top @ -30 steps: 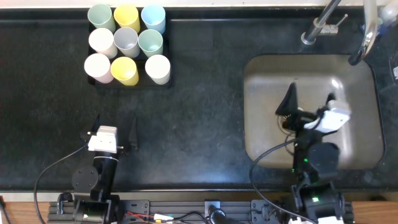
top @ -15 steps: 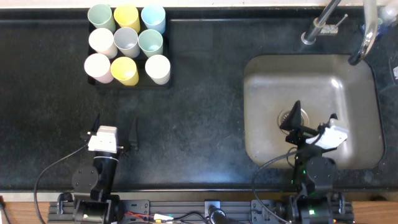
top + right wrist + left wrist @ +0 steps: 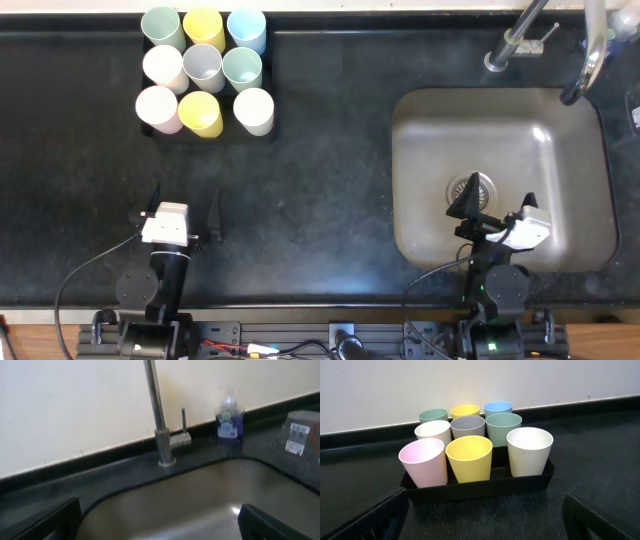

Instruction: Store Cups

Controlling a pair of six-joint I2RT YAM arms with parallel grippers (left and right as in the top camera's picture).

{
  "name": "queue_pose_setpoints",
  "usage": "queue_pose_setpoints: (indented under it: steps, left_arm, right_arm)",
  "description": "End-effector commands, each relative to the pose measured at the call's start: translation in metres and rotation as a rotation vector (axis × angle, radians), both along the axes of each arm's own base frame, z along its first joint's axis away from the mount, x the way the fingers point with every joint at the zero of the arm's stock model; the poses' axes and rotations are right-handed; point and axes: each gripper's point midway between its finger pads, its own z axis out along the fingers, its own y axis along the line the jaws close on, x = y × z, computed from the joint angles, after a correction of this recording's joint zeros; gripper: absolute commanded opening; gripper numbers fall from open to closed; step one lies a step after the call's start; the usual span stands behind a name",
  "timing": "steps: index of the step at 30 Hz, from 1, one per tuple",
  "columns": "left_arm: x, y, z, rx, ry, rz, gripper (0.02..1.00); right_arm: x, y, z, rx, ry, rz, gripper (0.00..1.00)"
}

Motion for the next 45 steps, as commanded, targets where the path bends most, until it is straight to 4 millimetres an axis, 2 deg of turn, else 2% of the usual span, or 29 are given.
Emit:
queue_pose_setpoints:
  steps: [1,12,17,19,21,26,45]
  left_arm:
    - [0.0,0.0,0.0,0.018,-0.004,-0.004,0.998]
    - [0.0,0.0,0.0,0.018,-0.004,-0.004,0.998]
    - [0.0,0.0,0.0,0.018,-0.004,-0.004,0.998]
    - [0.0,0.0,0.0,0.018,-0.004,-0.004,0.998]
    - [0.0,0.0,0.0,0.018,-0.004,-0.004,0.998]
    - [0.0,0.0,0.0,0.018,-0.004,-0.004,0.998]
    - [0.0,0.0,0.0,0.018,-0.004,-0.004,0.998]
  right_arm:
    - [-0.002,-0.003,0.006,0.007,-0.046,-0.014,0.996]
    - [-0.002,-0.001,0.006,0.017,-0.049,-0.006,1.0]
    - [0.005,0.036,0.002,0.02,-0.03,0.216,0.998]
    - [0.004,0.057,-0.001,-0.049,-0.008,0.335,0.996]
    - [0.003,0.067,-0.002,-0.114,-0.002,0.398,0.998]
    - [0.004,0.059,-0.001,-0.148,0.003,0.351,0.996]
    - [0.004,0.06,-0.002,-0.147,0.005,0.355,0.998]
